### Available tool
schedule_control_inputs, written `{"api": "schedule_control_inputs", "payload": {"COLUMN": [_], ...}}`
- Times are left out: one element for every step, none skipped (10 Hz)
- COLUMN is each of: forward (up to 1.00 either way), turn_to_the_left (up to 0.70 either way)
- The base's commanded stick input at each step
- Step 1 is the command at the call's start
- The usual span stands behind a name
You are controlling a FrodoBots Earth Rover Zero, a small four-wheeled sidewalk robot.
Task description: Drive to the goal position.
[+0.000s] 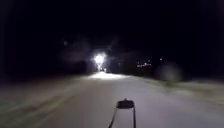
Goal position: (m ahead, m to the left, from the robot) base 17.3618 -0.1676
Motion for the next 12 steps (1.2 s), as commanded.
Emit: {"api": "schedule_control_inputs", "payload": {"forward": [1.0,1.0,1.0,1.0,1.0,1.0,1.0,1.0,1.0,1.0,1.0,1.0], "turn_to_the_left": [0.03,0.03,0.03,0.03,0.03,0.03,0.03,0.03,0.03,0.03,0.06,0.21]}}
